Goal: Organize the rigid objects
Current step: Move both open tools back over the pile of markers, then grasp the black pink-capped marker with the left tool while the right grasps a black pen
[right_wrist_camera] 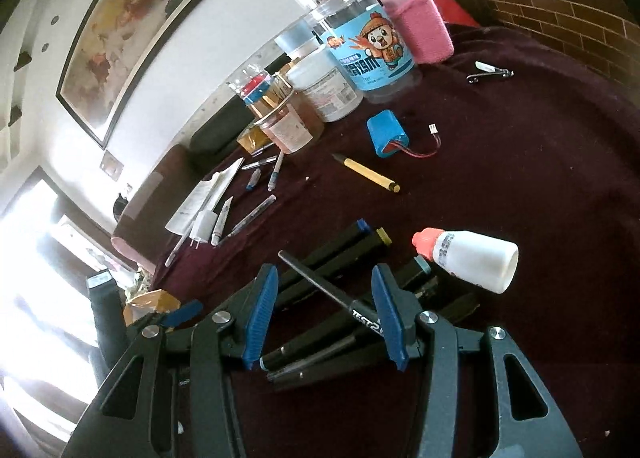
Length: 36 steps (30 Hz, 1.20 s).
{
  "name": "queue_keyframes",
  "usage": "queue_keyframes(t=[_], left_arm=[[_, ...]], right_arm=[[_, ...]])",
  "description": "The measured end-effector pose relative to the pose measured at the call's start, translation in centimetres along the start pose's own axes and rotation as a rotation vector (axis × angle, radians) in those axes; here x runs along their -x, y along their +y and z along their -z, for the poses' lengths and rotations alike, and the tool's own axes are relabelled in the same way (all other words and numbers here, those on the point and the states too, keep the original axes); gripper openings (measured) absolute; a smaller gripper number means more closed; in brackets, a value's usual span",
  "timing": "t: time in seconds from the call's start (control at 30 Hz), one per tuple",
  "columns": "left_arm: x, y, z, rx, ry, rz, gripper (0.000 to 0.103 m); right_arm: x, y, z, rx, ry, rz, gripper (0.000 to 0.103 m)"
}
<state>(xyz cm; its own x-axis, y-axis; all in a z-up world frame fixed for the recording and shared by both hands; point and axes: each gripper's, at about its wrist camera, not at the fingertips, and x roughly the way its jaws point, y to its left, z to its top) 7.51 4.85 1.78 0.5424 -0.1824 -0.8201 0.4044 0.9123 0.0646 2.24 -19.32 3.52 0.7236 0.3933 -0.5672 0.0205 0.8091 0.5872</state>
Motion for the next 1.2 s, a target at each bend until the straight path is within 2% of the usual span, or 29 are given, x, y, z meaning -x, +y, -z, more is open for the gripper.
queue_keyframes(t=[0.03, 0.1, 0.17, 0.27, 0.37, 0.47, 0.53, 0.57, 0.6, 0.67, 0.8, 1.03, 1.13, 1.2], left_arm=[[0.2, -0.2, 0.1, -0.005, 0.004, -0.015, 0.018], [0.5, -0.7, 0.6, -0.018, 0.005, -0.034, 0.014], [1.2, -0.8, 1.3, -0.006, 0.002, -0.027, 0.013], [2.8, -0.5, 3.2, 0.036, 0.031, 0.025, 0.013], [4.3, -0.9, 5.5, 0.046, 0.040, 0.037, 0.013], [5.0, -1.4, 6.4, 0.060, 0.035, 0.029, 0.014], [4.7, -1.9, 6.2, 0.059, 0.011, -0.010, 0.026], [4.6, -1.9, 6.2, 0.065, 0.000, -0.026, 0.027], [4.5, -2.0, 6.1, 0.070, -0.008, -0.026, 0.026], [4.5, -1.6, 6.0, 0.097, -0.012, 0.010, 0.012], [6.0, -0.7, 7.4, 0.187, -0.057, 0.079, 0.012], [12.0, -0.2, 10.4, 0.283, -0.194, 0.161, 0.012], [13.8, 0.4, 11.3, 0.320, -0.233, 0.183, 0.012], [14.7, 0.8, 12.0, 0.343, -0.257, 0.185, 0.012]], right_arm=[[-0.1, 0.0, 0.1, 0.001, 0.004, 0.001, 0.044], [-0.2, 0.1, 0.2, 0.004, 0.011, 0.007, 0.044], [-0.4, 0.0, 0.4, 0.007, 0.019, 0.014, 0.044], [-0.3, -0.1, 0.5, 0.008, 0.023, 0.025, 0.044], [-0.2, -0.4, 0.6, -0.008, 0.022, 0.025, 0.044], [-0.1, -0.6, 0.5, -0.018, 0.020, 0.020, 0.044], [-0.1, -0.6, 0.5, -0.017, 0.021, 0.019, 0.044], [-0.1, -0.6, 0.6, -0.016, 0.022, 0.019, 0.044], [-0.1, -0.6, 0.6, -0.016, 0.022, 0.018, 0.044], [-0.1, -0.9, 0.6, -0.017, 0.020, 0.027, 0.044], [-0.4, -1.3, 0.4, -0.022, 0.023, 0.037, 0.044], [-1.8, -0.6, 0.7, 0.044, 0.046, 0.078, 0.044], [-2.2, 0.5, 1.3, 0.109, 0.072, 0.069, 0.045], [-2.6, 1.2, 1.7, 0.136, 0.117, 0.021, 0.045]])
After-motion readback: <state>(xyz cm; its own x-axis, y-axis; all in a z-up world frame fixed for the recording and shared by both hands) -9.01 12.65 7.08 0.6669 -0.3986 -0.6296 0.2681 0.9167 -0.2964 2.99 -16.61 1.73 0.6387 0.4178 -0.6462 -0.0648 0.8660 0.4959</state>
